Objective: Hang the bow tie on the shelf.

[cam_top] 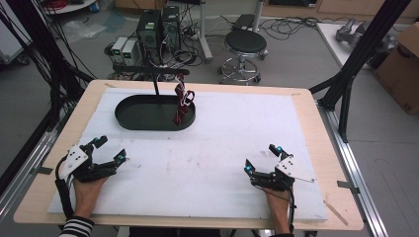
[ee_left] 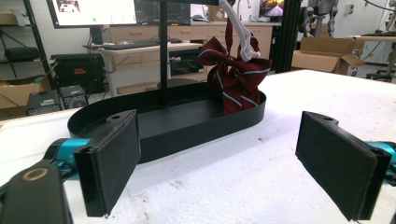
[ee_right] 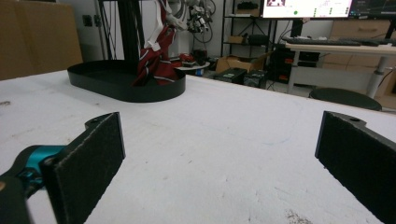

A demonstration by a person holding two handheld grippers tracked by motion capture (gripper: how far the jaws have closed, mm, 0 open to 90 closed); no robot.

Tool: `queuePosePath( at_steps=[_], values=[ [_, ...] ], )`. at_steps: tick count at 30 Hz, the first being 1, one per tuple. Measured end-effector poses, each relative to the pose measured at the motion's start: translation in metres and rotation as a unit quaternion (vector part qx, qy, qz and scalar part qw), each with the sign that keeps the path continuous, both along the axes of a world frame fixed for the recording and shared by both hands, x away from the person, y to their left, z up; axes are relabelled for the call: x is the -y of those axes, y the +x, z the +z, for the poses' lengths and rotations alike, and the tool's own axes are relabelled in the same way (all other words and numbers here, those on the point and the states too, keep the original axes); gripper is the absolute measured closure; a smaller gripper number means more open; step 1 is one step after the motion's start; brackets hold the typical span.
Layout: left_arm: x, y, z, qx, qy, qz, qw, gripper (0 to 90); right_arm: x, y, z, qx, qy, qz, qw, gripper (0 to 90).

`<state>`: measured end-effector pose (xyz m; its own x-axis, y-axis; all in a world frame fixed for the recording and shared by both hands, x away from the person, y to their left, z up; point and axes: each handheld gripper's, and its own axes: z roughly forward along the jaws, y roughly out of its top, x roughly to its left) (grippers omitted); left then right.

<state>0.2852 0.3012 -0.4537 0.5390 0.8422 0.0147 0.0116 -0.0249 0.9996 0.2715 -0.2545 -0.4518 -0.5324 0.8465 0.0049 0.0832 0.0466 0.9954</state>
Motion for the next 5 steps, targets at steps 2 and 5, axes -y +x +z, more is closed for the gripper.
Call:
queuePosePath(
  at_steps=[2,5],
  values=[
    [0.0000,-0.0001,-0.0001,0.000,-0.001,0.001,1.0000,14.3,0.0009,0.0000,-0.0003,-0.001,0.006,-0.001,1.0000,0.4],
    [0.0001,-0.0002,-0.0001,0.000,-0.001,0.001,1.0000,14.3,0.0001,-0.0010,-0.0006,0.000,0.002,-0.003,1.0000,0.4]
  ],
)
